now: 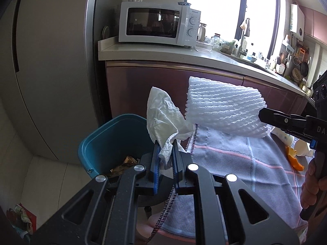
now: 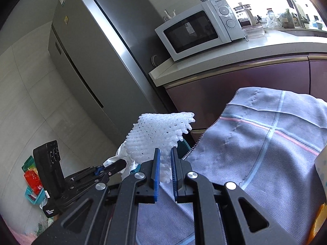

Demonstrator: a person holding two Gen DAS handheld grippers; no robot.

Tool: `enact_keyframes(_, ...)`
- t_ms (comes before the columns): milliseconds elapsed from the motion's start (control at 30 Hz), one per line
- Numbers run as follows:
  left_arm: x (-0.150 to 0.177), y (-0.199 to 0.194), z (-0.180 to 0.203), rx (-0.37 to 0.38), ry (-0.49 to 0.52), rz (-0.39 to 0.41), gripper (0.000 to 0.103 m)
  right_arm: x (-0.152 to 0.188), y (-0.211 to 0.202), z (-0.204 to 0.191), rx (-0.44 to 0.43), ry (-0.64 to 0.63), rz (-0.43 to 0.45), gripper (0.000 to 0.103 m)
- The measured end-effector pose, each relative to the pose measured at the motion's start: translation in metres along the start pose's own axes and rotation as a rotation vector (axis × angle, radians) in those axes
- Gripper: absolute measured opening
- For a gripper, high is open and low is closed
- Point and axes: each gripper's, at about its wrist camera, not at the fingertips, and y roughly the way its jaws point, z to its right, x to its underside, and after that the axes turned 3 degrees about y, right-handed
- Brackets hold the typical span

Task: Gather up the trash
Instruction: 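Carry the tissue with the left gripper while the right carries the foam net to the teal bin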

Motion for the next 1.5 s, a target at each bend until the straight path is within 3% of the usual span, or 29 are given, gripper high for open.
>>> enact_keyframes(600, 0.005, 0.025, -0.026, -0.048, -0.046, -0.046, 0.011, -0.004, 0.049, -0.013, 0.008, -0.031, -0.077, 0.009)
enact_keyframes(1500, 0.035, 0.113, -0.077, -0.061, -0.159, -0.218, 0.013, 0.002, 0.129, -0.029, 0.103, -0.107, -0.239, 0.009)
